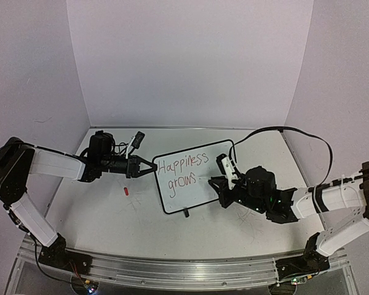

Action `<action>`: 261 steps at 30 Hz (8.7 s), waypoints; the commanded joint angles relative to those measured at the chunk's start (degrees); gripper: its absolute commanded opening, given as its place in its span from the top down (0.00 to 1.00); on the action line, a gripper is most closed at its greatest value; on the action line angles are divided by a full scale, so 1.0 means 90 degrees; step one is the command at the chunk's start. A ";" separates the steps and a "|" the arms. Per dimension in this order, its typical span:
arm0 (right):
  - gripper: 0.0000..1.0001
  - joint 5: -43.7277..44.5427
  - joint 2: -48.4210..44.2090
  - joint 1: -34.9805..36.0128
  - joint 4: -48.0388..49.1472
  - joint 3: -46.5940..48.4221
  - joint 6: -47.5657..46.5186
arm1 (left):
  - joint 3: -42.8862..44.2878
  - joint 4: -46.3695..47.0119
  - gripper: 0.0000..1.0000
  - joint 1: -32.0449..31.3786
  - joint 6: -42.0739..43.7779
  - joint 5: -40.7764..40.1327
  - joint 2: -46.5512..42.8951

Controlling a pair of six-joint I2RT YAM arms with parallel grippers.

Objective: Write a sentence on the whiteboard

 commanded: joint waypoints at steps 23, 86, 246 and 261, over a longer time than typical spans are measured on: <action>1.00 0.0625 0.0161 0.0073 0.0169 0.0249 0.0100 | 0.0146 -0.0326 1.00 -0.0042 0.0237 -0.0079 0.0027; 1.00 0.1260 0.0632 0.0318 -0.0367 0.0521 0.0830 | 0.0200 -0.0331 1.00 -0.0042 0.0223 0.0004 0.0078; 1.00 0.1856 0.0517 0.0127 -0.0563 0.0308 0.1459 | 0.0189 -0.0366 1.00 -0.0043 0.0232 0.0006 0.0068; 1.00 0.1385 -0.0516 -0.0002 0.0098 -0.0274 0.0927 | 0.0200 -0.0370 1.00 -0.0044 0.0222 0.0004 0.0063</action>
